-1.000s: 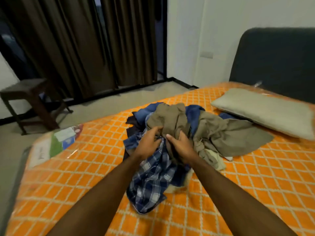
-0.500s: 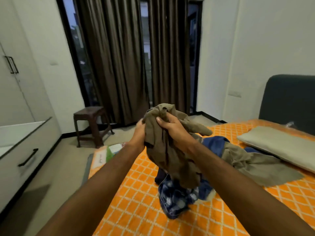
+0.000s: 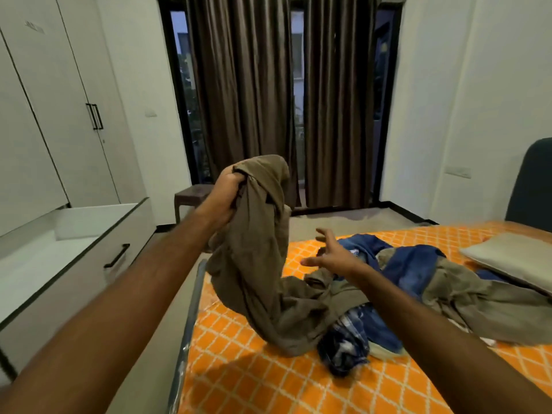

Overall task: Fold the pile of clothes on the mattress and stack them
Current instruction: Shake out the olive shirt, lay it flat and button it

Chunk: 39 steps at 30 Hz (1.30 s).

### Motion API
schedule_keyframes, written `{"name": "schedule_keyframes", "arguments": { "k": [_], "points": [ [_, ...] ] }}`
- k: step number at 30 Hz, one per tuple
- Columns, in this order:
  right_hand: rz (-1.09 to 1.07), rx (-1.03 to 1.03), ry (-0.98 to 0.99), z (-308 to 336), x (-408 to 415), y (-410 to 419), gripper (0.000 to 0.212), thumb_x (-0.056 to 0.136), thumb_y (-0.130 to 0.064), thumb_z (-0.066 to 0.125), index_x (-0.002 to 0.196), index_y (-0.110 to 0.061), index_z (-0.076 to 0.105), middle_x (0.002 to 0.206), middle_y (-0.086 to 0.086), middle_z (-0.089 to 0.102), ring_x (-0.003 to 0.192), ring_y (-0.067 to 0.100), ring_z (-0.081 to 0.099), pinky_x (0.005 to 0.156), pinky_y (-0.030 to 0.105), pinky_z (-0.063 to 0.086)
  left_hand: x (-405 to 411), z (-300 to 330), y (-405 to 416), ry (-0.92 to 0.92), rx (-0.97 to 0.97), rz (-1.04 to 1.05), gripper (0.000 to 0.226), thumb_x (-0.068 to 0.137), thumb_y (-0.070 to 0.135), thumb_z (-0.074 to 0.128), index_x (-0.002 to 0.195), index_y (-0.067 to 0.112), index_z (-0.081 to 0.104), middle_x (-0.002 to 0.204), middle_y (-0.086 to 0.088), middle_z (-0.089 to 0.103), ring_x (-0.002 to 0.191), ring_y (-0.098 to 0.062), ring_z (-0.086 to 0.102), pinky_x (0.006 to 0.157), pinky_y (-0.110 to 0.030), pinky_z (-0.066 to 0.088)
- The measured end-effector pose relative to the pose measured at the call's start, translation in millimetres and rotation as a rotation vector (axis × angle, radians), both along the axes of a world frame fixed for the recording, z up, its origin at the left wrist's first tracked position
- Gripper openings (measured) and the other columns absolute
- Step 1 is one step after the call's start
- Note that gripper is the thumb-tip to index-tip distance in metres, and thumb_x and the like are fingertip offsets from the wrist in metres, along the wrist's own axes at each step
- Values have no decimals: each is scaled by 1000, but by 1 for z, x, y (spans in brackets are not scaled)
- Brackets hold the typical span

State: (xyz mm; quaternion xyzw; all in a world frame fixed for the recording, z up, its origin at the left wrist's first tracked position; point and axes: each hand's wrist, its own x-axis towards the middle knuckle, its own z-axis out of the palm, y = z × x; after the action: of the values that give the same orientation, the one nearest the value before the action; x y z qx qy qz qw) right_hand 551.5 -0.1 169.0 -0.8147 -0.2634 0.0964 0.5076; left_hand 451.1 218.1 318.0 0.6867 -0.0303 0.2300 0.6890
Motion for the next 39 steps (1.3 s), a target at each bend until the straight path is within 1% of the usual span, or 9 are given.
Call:
{"name": "schedule_keyframes", "arguments": {
  "k": [3, 6, 11, 15, 19, 22, 26, 30, 39],
  "points": [
    [88, 254, 127, 9, -12, 24, 110, 74, -17, 90, 155, -28, 18, 150, -11, 36, 135, 10, 41, 98, 31, 49, -2, 2, 4, 27, -219, -121, 39, 105, 14, 31, 97, 12, 69, 78, -4, 74, 74, -17, 69, 71, -29, 59],
    [179, 370, 195, 20, -21, 47, 58, 83, -6, 81, 133, -21, 54, 122, -4, 70, 107, 3, 69, 92, 25, 56, 1, -3, 14, 77, -194, -201, 58, 103, 19, 30, 70, 14, 78, 73, -6, 72, 67, -17, 68, 64, -25, 57],
    [-83, 300, 39, 17, -4, 58, 20, 84, 3, 72, 93, -15, 74, 86, -7, 75, 87, 12, 71, 77, 33, 54, 12, -40, 50, 109, 503, 35, 28, 103, 5, 44, 112, 22, 64, 112, 1, 65, 101, -5, 63, 87, -13, 47],
    [-258, 397, 143, 32, 2, 47, 20, 85, 7, 62, 88, -12, 68, 88, 7, 72, 84, 25, 68, 76, 36, 58, 17, -85, 91, 296, 996, 252, 56, 82, 9, 61, 133, 29, 49, 126, 2, 48, 122, -20, 50, 103, -45, 45],
    [-286, 415, 208, 52, 6, 49, 6, 90, 0, 63, 94, -3, 60, 91, 17, 64, 79, 25, 63, 71, 35, 55, 8, -81, 60, 250, 857, 4, 39, 85, -3, 54, 114, 23, 61, 107, -3, 63, 97, -19, 64, 87, -46, 56],
    [-307, 533, 248, 67, -2, 62, 15, 85, -1, 67, 98, 2, 61, 93, 24, 66, 81, 31, 69, 75, 43, 60, 1, -74, 17, 433, 737, -348, 33, 99, 22, 57, 132, 18, 52, 113, -4, 67, 99, -18, 68, 80, -33, 53],
    [-201, 750, 380, 85, -11, 73, 52, 70, -1, 73, 118, 7, 55, 101, 28, 67, 93, 39, 72, 74, 53, 62, 15, -91, -18, 265, 699, -236, 95, 82, 41, 78, 155, 20, 21, 149, 7, 41, 137, -8, 41, 114, -29, 36],
    [-55, 885, 371, 97, -9, 69, 69, 73, 11, 70, 133, -1, 38, 121, 29, 60, 103, 37, 70, 76, 46, 61, 24, -85, -21, 92, 327, -24, 48, 91, 11, 68, 133, 23, 49, 130, 0, 62, 121, -13, 58, 107, -39, 45],
    [-344, 645, -104, 82, 0, 27, 91, 82, -5, 79, 143, -39, 21, 126, -9, 45, 113, 10, 57, 98, 46, 55, 25, -82, -13, -155, 1405, 408, 72, 76, 37, 73, 135, 27, 32, 126, 0, 42, 104, -21, 51, 80, -43, 53]
  ]
}}
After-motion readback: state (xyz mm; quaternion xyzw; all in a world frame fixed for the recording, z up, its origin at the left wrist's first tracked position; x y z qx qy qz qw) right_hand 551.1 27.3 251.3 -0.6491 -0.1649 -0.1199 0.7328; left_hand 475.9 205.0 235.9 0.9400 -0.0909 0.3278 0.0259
